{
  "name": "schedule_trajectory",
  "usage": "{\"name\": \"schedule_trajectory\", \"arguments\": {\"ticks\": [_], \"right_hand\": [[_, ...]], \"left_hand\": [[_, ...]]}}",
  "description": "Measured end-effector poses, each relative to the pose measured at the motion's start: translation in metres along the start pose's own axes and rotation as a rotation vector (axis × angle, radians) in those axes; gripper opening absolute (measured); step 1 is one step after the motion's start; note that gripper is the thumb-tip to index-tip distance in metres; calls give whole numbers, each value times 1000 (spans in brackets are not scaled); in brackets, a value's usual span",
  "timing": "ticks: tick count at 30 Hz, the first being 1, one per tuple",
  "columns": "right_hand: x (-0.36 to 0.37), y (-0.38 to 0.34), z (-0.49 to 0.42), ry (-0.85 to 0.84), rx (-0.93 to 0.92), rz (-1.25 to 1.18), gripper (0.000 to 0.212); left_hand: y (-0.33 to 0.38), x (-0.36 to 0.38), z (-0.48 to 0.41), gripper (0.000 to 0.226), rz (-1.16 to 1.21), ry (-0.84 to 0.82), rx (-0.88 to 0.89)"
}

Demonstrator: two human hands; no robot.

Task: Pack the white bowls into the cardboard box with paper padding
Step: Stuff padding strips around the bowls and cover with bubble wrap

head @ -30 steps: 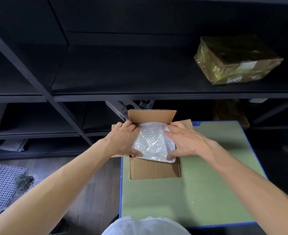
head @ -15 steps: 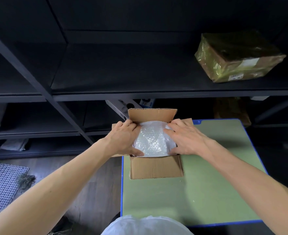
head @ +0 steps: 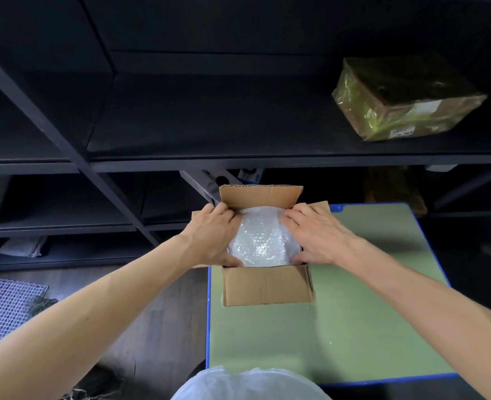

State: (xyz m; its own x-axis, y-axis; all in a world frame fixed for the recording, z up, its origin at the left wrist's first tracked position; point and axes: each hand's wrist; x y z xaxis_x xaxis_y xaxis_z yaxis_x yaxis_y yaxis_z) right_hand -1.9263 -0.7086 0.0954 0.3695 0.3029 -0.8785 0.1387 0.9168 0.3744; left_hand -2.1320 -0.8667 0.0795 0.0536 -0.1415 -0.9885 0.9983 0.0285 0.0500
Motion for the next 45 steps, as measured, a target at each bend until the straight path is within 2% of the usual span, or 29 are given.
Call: {"name": "schedule_trajectory", "arguments": {"ticks": [4, 13, 16, 20, 27, 30, 33, 36, 40, 45], "right_hand": [[-3, -10, -2, -2, 34, 52, 93], [-3, -22, 4, -76, 146, -25, 91], [-5, -20, 6, -99, 170, -57, 86], [-4, -19, 18, -36, 164, -83, 71], [2, -23, 33, 126, 205, -186, 40], [-1, -24, 37, 223, 185, -279, 20], [-4, -29, 41, 285, 157, -300, 3], [-2, -39, 46, 216, 154, -329, 6], [1, -51, 50, 152, 152, -306, 8], [-1, -55, 54, 175, 242, -283, 26]], "left_hand": [[9, -2, -2, 94, -40, 8, -42], [13, 1, -1, 92, 9, -46, -73], [11, 2, 3, 90, 101, -32, -92], [4, 2, 15, 97, 250, -51, -57], [6, 0, 30, 83, 322, -34, -57], [13, -2, 32, 69, 333, 50, -34], [24, -4, 34, 40, 407, 180, 36], [43, -1, 37, 23, 523, 188, 80], [64, 15, 42, 22, 536, 180, 100], [67, 20, 44, 22, 496, 237, 53]]}}
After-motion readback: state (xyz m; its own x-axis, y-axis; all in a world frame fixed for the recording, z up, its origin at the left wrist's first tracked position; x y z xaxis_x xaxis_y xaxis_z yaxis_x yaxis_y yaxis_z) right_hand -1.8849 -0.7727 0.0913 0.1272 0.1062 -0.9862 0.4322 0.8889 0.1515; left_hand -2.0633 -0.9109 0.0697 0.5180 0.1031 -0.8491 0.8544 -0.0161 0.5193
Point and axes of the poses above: each hand's wrist, its own z-axis away from the middle knuckle, its own x-axis out of the palm, y = z × x, and after that the axes turned 13 degrees about z, right-handed
